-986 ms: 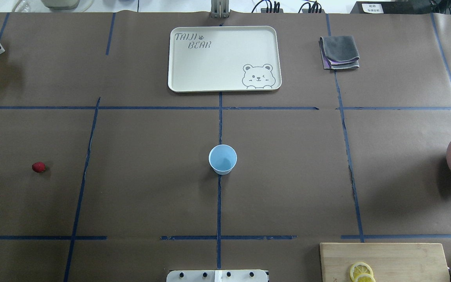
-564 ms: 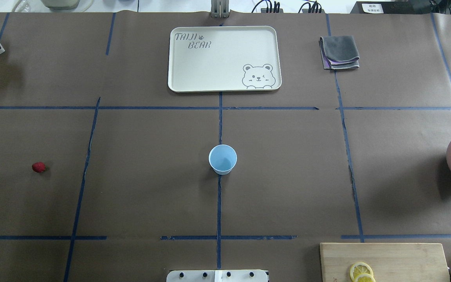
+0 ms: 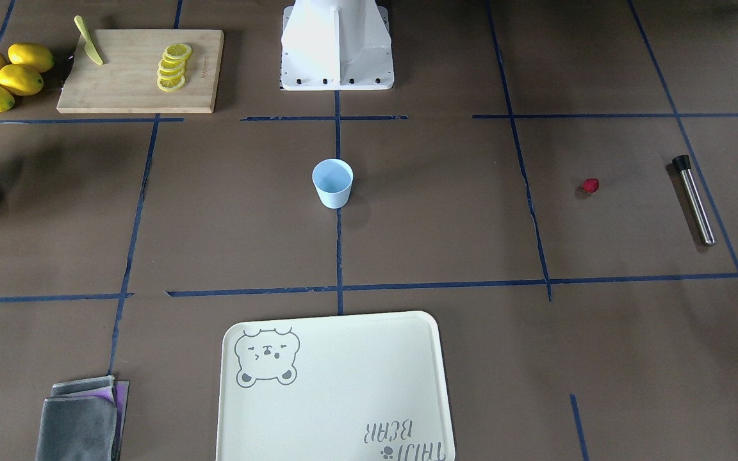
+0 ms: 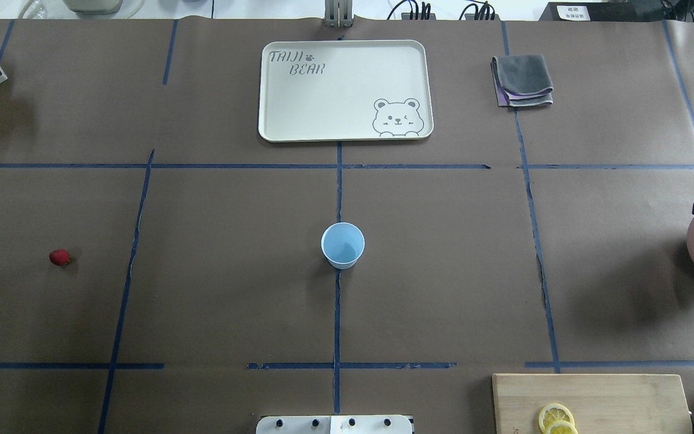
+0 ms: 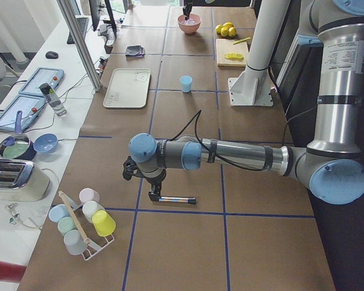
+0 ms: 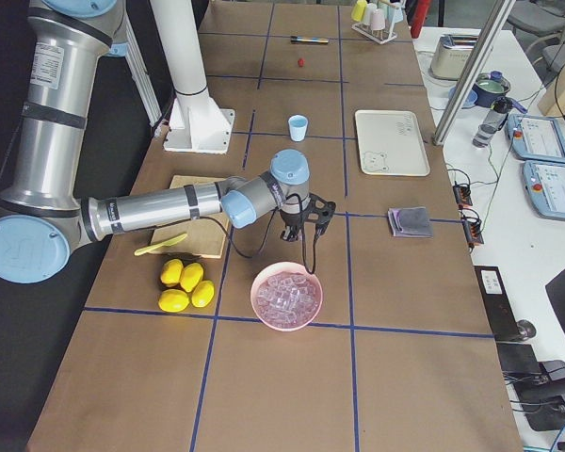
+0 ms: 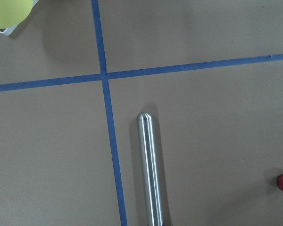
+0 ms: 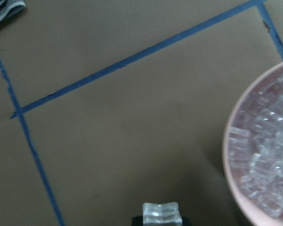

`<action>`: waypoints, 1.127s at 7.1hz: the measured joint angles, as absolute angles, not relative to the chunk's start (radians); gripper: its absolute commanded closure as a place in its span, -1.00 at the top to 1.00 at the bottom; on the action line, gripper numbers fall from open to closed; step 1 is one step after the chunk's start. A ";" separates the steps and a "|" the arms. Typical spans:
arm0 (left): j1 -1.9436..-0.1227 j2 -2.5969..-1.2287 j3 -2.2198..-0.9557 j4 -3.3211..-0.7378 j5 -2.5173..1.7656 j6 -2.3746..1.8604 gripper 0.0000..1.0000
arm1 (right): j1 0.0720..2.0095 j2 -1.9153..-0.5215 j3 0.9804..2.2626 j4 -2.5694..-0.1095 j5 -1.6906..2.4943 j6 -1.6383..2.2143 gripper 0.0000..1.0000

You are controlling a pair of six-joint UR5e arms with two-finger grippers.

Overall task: Mash ice and strawberries in cup
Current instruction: 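Move the pink bowl over the blue cup and tip ice in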

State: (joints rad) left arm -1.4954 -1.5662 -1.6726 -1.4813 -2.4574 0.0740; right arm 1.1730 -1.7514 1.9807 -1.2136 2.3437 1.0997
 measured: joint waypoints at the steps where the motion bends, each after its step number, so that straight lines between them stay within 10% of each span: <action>1: -1.495 -1.566 -1.675 -1.482 -2.457 0.075 1.00 | 1.123 -1.666 1.993 -1.214 2.358 1.223 -0.98; 8: -1.494 -1.569 -1.696 -1.483 -2.456 0.081 1.00 | 0.516 -1.033 1.821 -1.223 1.951 1.843 -0.94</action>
